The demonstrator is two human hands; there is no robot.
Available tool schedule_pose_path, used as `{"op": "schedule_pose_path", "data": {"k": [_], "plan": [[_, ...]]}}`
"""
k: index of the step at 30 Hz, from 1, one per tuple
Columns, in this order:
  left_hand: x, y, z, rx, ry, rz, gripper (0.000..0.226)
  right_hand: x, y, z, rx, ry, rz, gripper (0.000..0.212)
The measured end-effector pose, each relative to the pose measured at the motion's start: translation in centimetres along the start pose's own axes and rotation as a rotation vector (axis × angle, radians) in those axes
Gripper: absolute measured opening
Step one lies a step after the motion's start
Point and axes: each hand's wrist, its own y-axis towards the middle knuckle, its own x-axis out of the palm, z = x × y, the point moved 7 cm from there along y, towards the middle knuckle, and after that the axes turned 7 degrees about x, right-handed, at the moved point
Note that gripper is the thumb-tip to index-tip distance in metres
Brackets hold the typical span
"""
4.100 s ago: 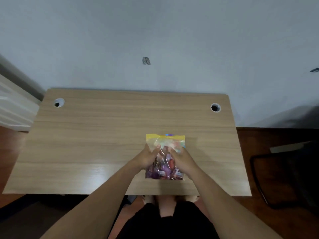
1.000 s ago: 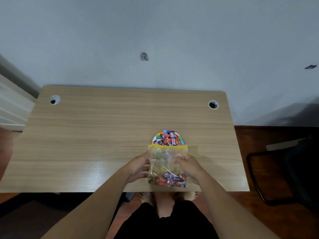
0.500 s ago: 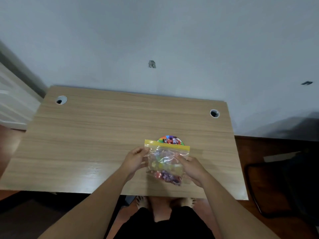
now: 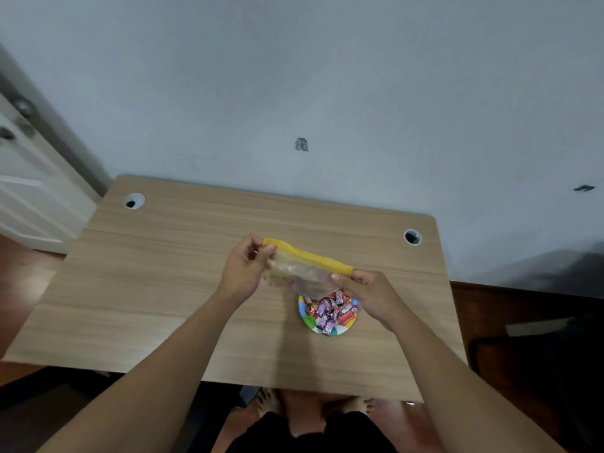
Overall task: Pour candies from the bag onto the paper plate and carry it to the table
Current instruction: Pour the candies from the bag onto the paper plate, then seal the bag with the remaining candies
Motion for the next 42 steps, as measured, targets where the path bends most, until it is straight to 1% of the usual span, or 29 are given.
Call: {"op": "schedule_pose_path", "data": {"k": [3, 8, 10, 11, 13, 14, 15, 16, 17, 20, 23, 26, 28, 31, 34, 36, 38, 42], "plan": [[-0.7, 0.8, 2.3, 0.112, 0.129, 0.023, 0.017, 0.0, 0.5, -1.7, -0.025, -0.147, -0.018, 0.028], [-1.2, 1.5, 5.0, 0.185, 0.261, 0.023, 0.015, 0.6, 0.7, -5.3, -0.087, -0.444, -0.086, 0.028], [-1.3, 1.7, 5.8, 0.192, 0.291, 0.011, 0.016, 1.2, 0.9, -6.8, -0.126, -0.552, -0.094, 0.025], [-1.2, 1.7, 6.2, 0.2, 0.303, -0.004, 0.016, 1.6, 0.9, -7.6, -0.152, -0.607, -0.083, 0.027], [-0.9, 1.8, 6.9, 0.217, 0.309, -0.05, 0.015, 2.4, 1.0, -9.3, -0.223, -0.68, -0.048, 0.047], [-0.7, 1.8, 7.2, 0.221, 0.301, -0.077, 0.015, 3.0, 1.0, -10.1, -0.265, -0.684, -0.042, 0.057], [-0.5, 1.8, 7.5, 0.226, 0.285, -0.103, 0.015, 3.7, 0.9, -11.0, -0.307, -0.68, -0.039, 0.062], [-0.3, 1.8, 7.9, 0.232, 0.267, -0.126, 0.016, 4.4, 0.8, -11.8, -0.345, -0.677, -0.04, 0.062], [-0.1, 1.8, 8.2, 0.241, 0.254, -0.144, 0.016, 5.1, 0.8, -12.6, -0.375, -0.675, -0.042, 0.058], [-0.1, 2.1, 9.0, 0.251, 0.228, -0.134, 0.013, 6.9, 1.1, -14.7, -0.468, -0.662, -0.012, 0.034], [-0.3, 2.3, 9.0, 0.232, 0.189, -0.115, 0.016, 7.8, 1.3, -16.1, -0.531, -0.68, 0.055, 0.03], [-1.0, 2.6, 8.7, 0.201, 0.17, -0.07, 0.018, 8.5, 1.5, -17.1, -0.572, -0.709, 0.072, 0.026], [-1.5, 2.9, 8.6, 0.178, 0.181, -0.042, 0.015, 9.0, 1.8, -17.6, -0.586, -0.736, 0.073, 0.025], [-2.1, 3.2, 9.1, 0.209, 0.264, 0.006, 0.005, 9.9, 2.3, -18.3, -0.566, -0.775, 0.095, 0.035], [-2.9, 3.4, 9.9, 0.235, 0.364, 0.082, 0.013, 10.6, 2.7, -19.2, -0.542, -0.784, 0.117, 0.046], [-3.7, 3.8, 10.1, 0.22, 0.365, 0.154, 0.011, 11.0, 2.9, -19.8, -0.535, -0.78, 0.112, 0.051], [-4.6, 4.1, 10.1, 0.187, 0.337, 0.214, 0.01, 11.4, 3.0, -20.4, -0.538, -0.771, 0.098, 0.051], [-5.8, 4.4, 9.5, 0.102, 0.316, 0.283, 0.015, 12.1, 3.3, -21.0, -0.542, -0.789, 0.092, 0.047]]}}
